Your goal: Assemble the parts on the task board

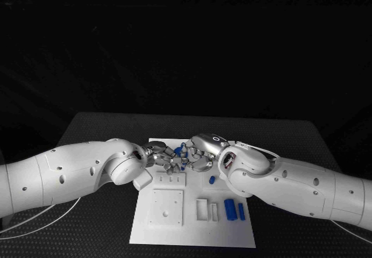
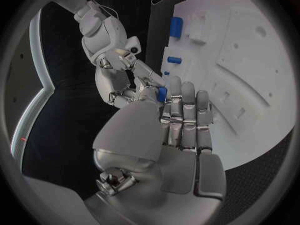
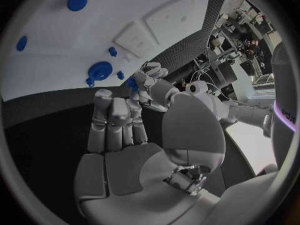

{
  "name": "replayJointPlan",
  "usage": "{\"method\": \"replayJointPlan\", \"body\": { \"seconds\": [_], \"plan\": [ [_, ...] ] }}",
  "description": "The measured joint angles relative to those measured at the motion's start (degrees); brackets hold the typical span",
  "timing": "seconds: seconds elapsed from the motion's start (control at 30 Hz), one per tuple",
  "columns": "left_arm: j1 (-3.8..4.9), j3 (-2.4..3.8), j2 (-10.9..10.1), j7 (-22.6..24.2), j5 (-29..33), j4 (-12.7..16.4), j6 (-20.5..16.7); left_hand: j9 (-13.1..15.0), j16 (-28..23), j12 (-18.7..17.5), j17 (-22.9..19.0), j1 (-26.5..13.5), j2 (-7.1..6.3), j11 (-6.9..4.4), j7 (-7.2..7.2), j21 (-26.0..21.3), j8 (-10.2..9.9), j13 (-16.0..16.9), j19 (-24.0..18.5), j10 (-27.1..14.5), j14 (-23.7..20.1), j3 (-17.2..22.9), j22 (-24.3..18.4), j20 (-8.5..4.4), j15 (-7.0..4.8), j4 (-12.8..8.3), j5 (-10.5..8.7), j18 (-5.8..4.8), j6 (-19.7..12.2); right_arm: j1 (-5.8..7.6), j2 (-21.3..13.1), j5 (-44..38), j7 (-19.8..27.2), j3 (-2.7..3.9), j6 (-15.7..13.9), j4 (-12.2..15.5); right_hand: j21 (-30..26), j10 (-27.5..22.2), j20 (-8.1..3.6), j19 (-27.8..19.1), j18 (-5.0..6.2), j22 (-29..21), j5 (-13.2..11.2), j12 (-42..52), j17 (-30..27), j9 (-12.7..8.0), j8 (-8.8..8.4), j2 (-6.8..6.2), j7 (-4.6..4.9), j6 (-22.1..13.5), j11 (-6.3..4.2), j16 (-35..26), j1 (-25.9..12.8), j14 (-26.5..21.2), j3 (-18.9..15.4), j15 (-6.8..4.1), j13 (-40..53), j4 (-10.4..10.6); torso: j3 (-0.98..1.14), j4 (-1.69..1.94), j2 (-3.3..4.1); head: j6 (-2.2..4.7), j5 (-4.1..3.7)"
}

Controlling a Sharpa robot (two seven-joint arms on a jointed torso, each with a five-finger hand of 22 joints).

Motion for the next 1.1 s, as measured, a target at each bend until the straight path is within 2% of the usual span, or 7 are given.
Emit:
{"method": "replayJointPlan", "body": {
  "seconds": [0.43,0.5,0.67,0.73,0.83,1.03,1.1],
  "plan": [
    [-0.02,-0.02,0.00,0.70,0.43,0.00,-0.27,0.34,0.88,0.47,0.65,5.91,2.57,-1.20,0.14,0.00,1.81,0.87,-0.20,4.69,0.94,-2.52,0.04,0.21,-0.93,-0.19,0.13,0.00,2.07,0.02,0.17,0.75,0.36,0.01,0.15,-0.35,0.00,-0.56,0.00,0.00,-0.04,-0.01,0.43,-1.28,-0.11,0.00,0.01,-0.69,0.04,-0.04,0.50,0.00,-0.67,0.00,0.07,0.00,-1.06,-0.23,-0.02,0.01,0.00,-0.04,0.03],
    [-0.02,-0.02,-0.01,0.81,0.46,0.01,-0.36,0.34,1.62,0.95,1.02,6.54,2.60,-1.50,0.28,0.30,1.81,1.27,-0.20,5.23,1.25,-3.28,0.17,0.21,-1.21,0.02,1.04,0.00,2.22,0.03,0.11,1.07,0.50,0.01,0.15,-0.46,0.00,-1.11,0.00,0.00,-0.05,-0.01,1.19,-1.55,-0.11,-0.02,0.03,-1.34,0.71,-0.71,0.68,0.00,-1.32,-0.14,-0.69,0.14,-1.22,-0.44,-0.02,0.01,0.00,-0.02,0.07],
    [0.00,-0.01,-0.08,1.17,0.54,-0.07,-0.77,0.34,4.07,2.77,2.25,7.05,2.99,-2.36,0.79,1.16,1.82,2.86,0.12,6.91,2.26,-4.91,0.64,-0.11,-2.02,0.33,2.77,0.00,2.72,0.07,-0.08,1.85,0.68,-0.04,0.13,-1.02,-1.18,-4.63,1.31,-2.22,-0.86,0.00,2.50,-3.36,-0.22,-1.84,-4.29,-3.31,6.42,-3.91,3.09,-1.06,-3.33,-2.75,-6.12,2.75,-1.97,-1.62,-0.02,0.00,-0.01,0.02,0.12],
    [0.01,0.02,-0.06,1.42,0.54,-0.11,-0.97,0.34,4.84,3.46,2.56,7.05,2.99,-2.62,0.90,1.63,1.82,3.45,0.46,7.49,2.46,-4.92,0.77,0.05,-2.21,0.34,2.77,-0.01,2.83,0.07,-0.30,2.11,0.75,-0.04,0.05,-1.18,-1.78,-5.68,1.70,-3.16,-0.83,0.00,2.62,-3.54,-0.22,-2.22,-5.19,-3.37,6.68,-5.57,3.82,-1.34,-3.39,-3.79,-7.17,3.37,-2.23,-2.19,-0.02,-0.01,-0.01,0.03,0.13],
    [0.02,0.02,-0.09,1.68,0.53,-0.25,-1.25,0.35,6.65,5.19,3.13,6.74,1.08,-2.75,0.96,2.22,2.72,5.56,1.16,7.70,2.78,-0.23,0.87,-0.09,-2.76,3.35,-2.57,-0.01,2.89,0.09,-0.71,2.38,0.87,-0.05,-0.20,-1.34,-2.17,-6.90,2.43,-4.12,-0.79,0.01,3.63,-3.54,-0.22,-2.52,-5.89,-3.40,7.24,-7.15,4.63,-1.55,-3.35,-4.85,-8.03,4.20,-2.48,-2.93,0.01,-0.02,-0.01,0.08,0.14],
    [0.02,0.02,-0.24,1.82,0.24,-0.67,-1.64,0.67,8.88,7.44,3.63,4.30,-1.30,-3.39,0.84,3.83,5.70,7.87,1.16,8.29,3.33,3.58,1.72,-0.09,-3.58,3.33,-3.11,-0.01,3.11,0.15,-1.77,2.70,1.25,-0.06,-1.41,-1.59,-2.45,-7.90,2.97,-4.84,-0.77,0.01,5.22,-3.31,-0.22,-2.65,-6.29,-4.10,7.84,-8.38,5.23,-1.55,-2.66,-5.75,-8.64,4.92,-2.86,-3.23,0.05,-0.03,-0.01,0.14,0.13],
    [0.02,0.02,-0.23,1.82,0.05,-0.80,-1.65,6.34,9.52,8.11,3.81,3.75,-1.19,-3.58,0.80,4.17,6.05,8.49,1.16,8.27,3.58,3.73,1.94,-0.09,-3.83,3.27,-3.11,-0.01,3.15,0.33,-2.23,2.77,1.44,-0.08,-1.93,-1.91,-2.46,-7.91,3.16,-5.02,-0.76,0.01,5.49,-3.10,-0.22,-2.65,-6.29,-4.31,8.12,-9.06,5.23,-1.55,-2.45,-5.75,-8.73,4.93,-2.99,-3.13,0.05,-0.02,-0.01,0.16,0.13]
  ]
}}
